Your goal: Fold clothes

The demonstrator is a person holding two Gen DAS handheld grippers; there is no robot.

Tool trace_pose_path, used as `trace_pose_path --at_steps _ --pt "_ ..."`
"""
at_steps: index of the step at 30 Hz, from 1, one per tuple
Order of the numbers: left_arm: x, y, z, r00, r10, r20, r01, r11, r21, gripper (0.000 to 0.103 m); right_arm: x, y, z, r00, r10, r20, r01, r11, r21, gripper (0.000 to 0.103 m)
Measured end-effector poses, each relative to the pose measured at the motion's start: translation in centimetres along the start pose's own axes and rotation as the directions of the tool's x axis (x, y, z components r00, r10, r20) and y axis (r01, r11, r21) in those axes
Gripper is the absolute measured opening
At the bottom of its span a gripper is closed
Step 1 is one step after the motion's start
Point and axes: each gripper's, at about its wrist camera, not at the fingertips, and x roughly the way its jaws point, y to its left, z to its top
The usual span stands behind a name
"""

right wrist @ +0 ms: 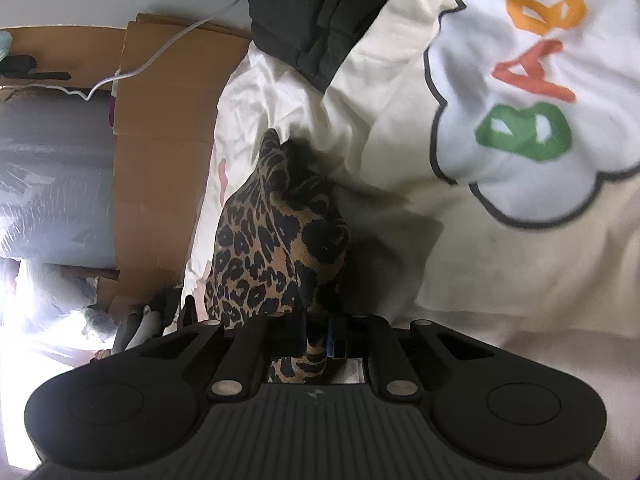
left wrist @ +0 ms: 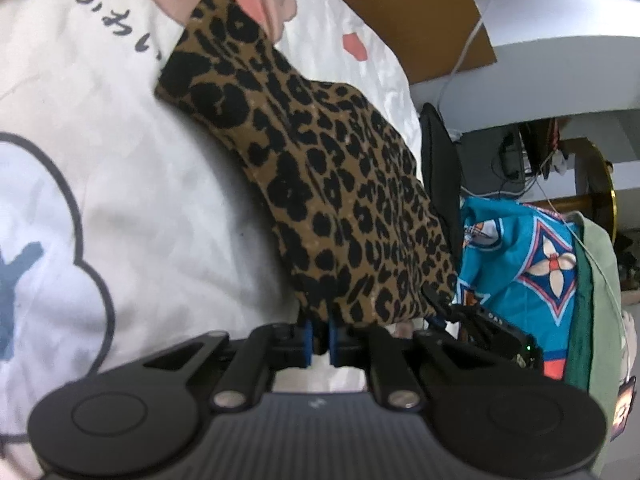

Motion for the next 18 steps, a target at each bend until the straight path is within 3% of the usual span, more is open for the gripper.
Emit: trace_pose_path --at_steps 18 --pt "-1.3 -0.3 -2.8 0.997 0.030 -0.065 -0.029 1.000 0.009 0.007 -2.0 -1.1 -2.0 0.999 -0.020 -0.034 0.019 0.999 -0.033 0.007"
